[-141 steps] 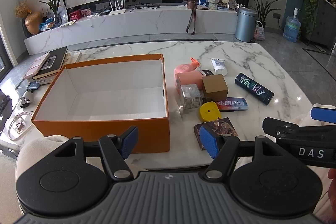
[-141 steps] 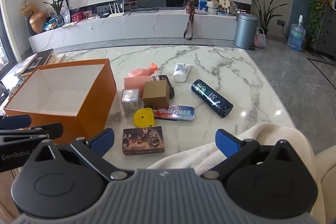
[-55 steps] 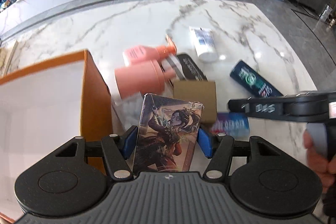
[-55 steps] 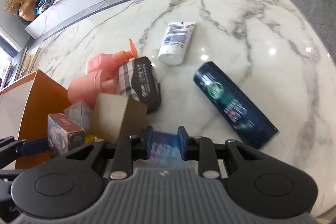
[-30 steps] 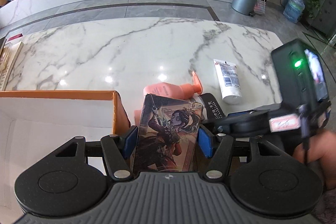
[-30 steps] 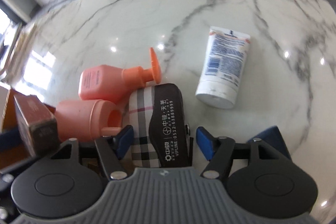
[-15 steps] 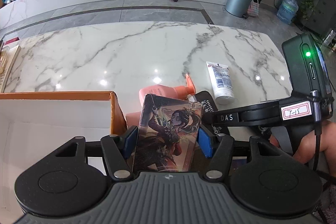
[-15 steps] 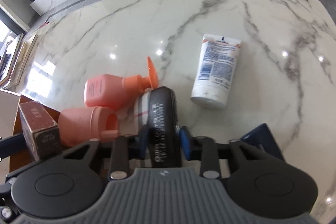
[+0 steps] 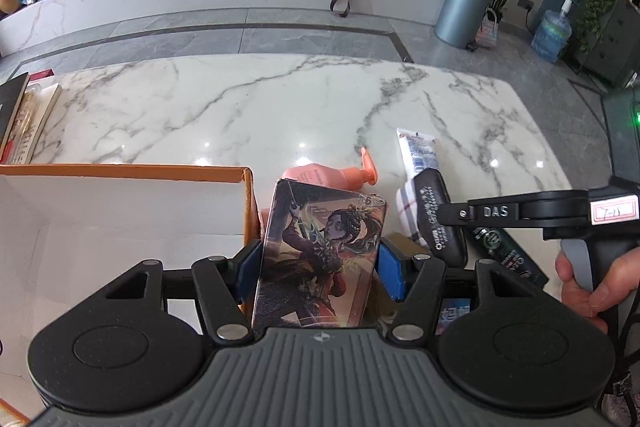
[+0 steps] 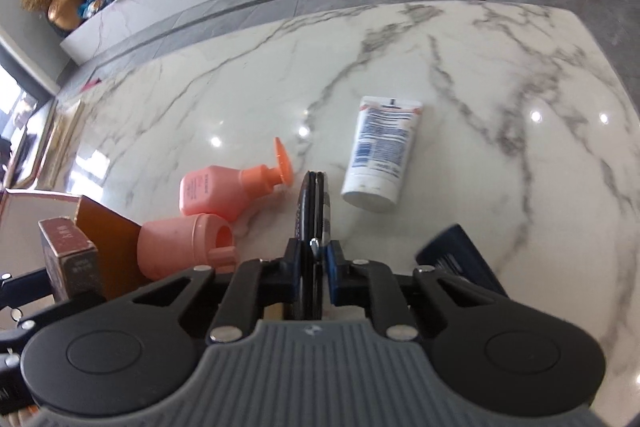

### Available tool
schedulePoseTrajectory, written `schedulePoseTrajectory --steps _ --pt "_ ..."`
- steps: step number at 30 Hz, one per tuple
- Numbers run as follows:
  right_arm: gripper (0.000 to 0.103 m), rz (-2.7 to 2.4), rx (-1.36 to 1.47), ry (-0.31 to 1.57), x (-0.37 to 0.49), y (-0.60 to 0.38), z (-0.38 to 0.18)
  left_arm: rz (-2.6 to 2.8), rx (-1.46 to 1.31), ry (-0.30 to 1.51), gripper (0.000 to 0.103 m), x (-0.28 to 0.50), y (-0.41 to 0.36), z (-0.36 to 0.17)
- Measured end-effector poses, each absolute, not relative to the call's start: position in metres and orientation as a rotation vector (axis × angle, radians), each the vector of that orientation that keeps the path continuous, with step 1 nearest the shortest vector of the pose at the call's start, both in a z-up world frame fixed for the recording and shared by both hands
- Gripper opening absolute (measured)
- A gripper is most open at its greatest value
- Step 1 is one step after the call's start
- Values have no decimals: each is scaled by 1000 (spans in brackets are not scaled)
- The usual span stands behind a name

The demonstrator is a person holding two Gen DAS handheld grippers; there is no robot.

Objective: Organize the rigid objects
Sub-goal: 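Grasp the black plaid pouch with the right tool while the left tool lifts the card box, then lower the card box into the orange box and open the left tool while the right tool carries the pouch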

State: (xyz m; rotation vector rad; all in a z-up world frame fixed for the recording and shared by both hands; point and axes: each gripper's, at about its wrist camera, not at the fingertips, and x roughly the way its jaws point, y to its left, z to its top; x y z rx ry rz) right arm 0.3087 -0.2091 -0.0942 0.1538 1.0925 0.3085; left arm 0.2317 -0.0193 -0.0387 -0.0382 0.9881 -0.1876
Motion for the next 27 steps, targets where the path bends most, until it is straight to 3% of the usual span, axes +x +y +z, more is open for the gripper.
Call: schedulePoseTrajectory --steps 10,19,27 --pt "13 297 188 980 262 -219 -39 -219 -86 912 69 198 13 -9" --pt "13 528 196 854 216 -143 27 -127 -128 865 69 183 100 24" --pt "12 686 202 929 208 -39 5 -70 -149 1011 69 220 178 -15"
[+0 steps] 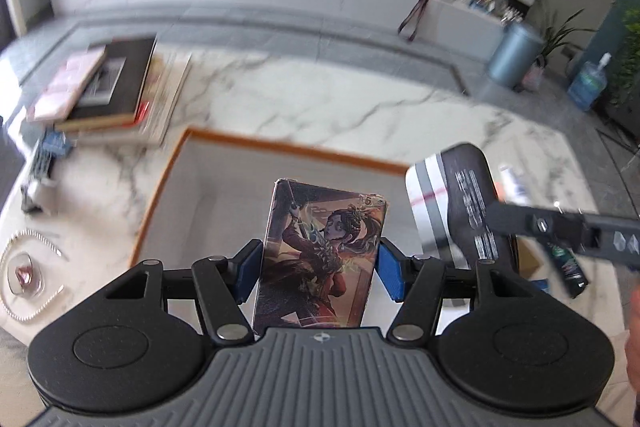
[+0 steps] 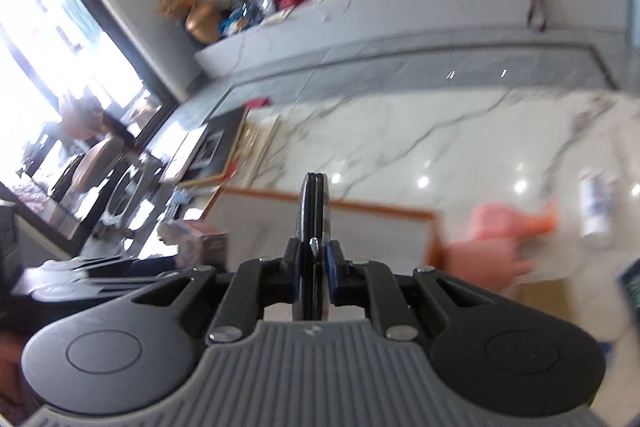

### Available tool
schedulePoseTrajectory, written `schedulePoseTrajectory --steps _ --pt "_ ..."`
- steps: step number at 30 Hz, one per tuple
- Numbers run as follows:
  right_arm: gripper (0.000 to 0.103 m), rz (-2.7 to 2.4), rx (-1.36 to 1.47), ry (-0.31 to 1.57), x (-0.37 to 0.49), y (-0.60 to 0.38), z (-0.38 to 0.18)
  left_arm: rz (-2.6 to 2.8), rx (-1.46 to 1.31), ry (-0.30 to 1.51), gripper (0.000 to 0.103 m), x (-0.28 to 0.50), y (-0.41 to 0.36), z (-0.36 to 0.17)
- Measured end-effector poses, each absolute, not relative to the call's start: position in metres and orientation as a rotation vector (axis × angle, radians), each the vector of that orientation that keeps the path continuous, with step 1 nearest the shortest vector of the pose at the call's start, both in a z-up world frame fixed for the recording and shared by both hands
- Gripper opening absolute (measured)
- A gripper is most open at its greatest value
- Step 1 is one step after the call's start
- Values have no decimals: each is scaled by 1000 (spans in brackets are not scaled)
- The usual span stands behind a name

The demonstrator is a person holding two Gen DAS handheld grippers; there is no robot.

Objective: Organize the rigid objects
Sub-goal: 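Lower the card box into the orange box and open the left tool while the right tool carries the pouch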

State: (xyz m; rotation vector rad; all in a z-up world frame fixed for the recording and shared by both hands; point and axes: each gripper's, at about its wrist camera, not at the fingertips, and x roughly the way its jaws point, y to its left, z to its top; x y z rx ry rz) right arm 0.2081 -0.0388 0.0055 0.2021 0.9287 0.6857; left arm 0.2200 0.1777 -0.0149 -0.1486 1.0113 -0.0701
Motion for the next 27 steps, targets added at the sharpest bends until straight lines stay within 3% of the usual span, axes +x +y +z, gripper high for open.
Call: schedulePoseTrajectory --steps 9,27 --pt "12 610 187 1098 228 10 -66 -65 -22 1176 69 290 181 -81" --pt "13 587 168 1173 260 33 -108 106 315 1190 70 324 161 -138"
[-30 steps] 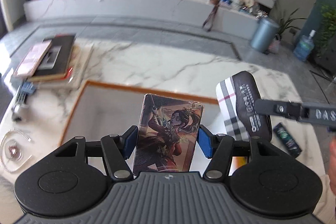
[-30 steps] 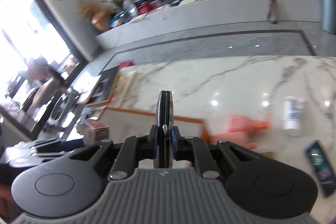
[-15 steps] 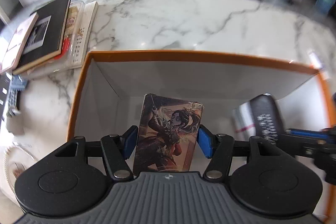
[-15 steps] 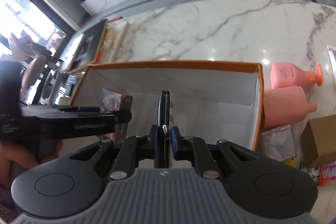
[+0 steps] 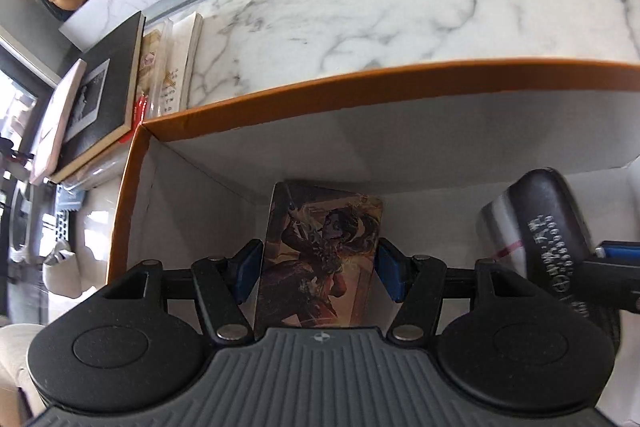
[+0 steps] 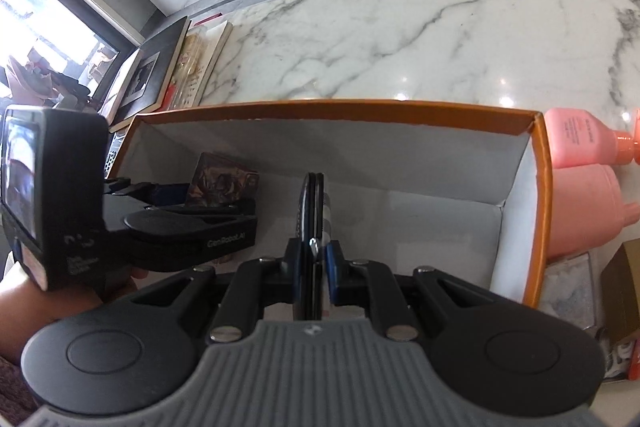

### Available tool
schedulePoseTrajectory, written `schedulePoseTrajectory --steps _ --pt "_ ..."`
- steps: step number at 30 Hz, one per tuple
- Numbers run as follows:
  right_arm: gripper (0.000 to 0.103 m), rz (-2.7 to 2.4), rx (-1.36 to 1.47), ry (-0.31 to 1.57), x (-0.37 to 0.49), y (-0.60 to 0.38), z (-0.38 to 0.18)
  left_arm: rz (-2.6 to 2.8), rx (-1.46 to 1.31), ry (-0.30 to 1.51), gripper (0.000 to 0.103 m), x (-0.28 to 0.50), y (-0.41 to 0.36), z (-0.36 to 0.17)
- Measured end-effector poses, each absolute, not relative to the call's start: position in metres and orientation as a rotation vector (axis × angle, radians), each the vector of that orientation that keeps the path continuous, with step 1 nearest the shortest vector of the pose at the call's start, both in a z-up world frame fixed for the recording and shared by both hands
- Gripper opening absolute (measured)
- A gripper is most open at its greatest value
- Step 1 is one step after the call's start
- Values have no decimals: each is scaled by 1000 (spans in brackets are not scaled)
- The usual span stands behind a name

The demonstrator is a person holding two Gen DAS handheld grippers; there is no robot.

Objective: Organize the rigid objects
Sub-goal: 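Lower the card box into the orange box and open the left tool while the right tool carries the pouch, then lower the plaid pouch beside the card box and open the right tool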

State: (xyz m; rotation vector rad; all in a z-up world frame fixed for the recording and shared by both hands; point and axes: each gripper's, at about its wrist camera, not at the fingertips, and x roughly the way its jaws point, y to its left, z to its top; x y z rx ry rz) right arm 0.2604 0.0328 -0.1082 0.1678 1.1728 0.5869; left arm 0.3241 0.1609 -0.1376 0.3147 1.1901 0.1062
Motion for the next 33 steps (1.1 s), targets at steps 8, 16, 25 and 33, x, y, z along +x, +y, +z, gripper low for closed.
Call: schedulePoseTrajectory --steps 8,16,25,33 --pt "13 575 174 1180 262 32 -109 103 338 1203 74 326 161 -141" --pt "13 561 169 1177 262 35 -110 24 315 1141 74 306 169 -104" --pt "13 571 174 1182 262 60 -111 -25 90 1055 68 260 238 -38" --pt "13 567 229 1201 265 89 -122 64 74 947 67 215 264 -21"
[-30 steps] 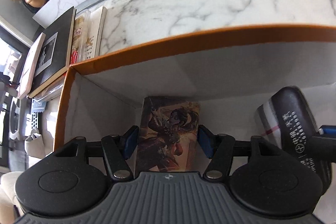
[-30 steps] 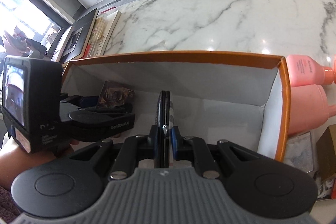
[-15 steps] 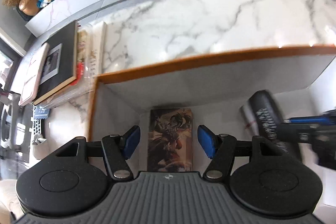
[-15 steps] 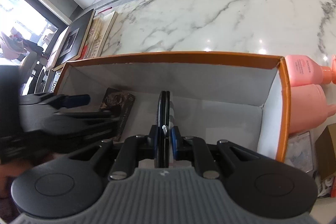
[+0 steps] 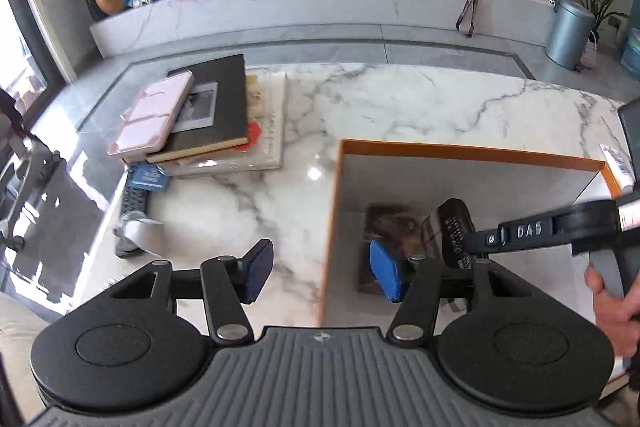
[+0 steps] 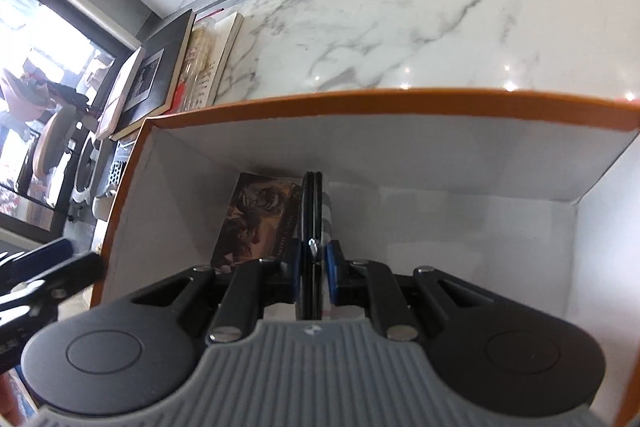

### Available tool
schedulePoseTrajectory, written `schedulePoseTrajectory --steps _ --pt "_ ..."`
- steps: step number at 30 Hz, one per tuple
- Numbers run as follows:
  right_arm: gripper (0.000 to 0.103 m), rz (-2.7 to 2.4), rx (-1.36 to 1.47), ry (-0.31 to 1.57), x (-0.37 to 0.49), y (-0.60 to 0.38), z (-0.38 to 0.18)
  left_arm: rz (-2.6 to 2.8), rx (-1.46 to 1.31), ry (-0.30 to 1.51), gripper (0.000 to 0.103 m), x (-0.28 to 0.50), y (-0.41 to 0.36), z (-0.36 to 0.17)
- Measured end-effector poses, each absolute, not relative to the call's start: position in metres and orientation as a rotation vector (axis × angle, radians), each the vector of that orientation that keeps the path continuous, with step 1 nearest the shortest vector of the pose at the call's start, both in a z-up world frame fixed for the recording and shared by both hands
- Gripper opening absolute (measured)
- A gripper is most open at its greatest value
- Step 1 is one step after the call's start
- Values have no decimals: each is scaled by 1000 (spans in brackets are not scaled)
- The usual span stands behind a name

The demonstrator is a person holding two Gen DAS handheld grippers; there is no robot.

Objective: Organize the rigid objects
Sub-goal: 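Lower the plaid pouch beside the card box and open the right tool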

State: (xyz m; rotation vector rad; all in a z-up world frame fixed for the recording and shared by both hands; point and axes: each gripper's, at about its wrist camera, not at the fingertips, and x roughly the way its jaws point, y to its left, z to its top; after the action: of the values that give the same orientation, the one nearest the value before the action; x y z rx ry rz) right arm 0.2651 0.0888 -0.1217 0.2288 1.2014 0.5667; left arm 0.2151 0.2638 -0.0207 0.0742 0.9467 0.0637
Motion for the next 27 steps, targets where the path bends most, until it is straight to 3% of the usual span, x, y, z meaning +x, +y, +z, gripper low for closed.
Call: schedulePoseTrajectory --steps 2,5,9,26,27 --pt "13 565 261 1207 266 91 -124 67 53 1025 63 220 274 -33" --pt "13 561 287 1212 267 97 -126 28 6 1079 42 221 281 -44" --pt "13 570 312 1209 270 105 -128 -34 6 1091 24 217 275 -49" --pt "15 514 186 1280 281 107 -150 -61 37 1097 19 192 247 -53" --pt "15 519 168 1276 281 110 -149 -52 44 1096 14 192 246 -53"
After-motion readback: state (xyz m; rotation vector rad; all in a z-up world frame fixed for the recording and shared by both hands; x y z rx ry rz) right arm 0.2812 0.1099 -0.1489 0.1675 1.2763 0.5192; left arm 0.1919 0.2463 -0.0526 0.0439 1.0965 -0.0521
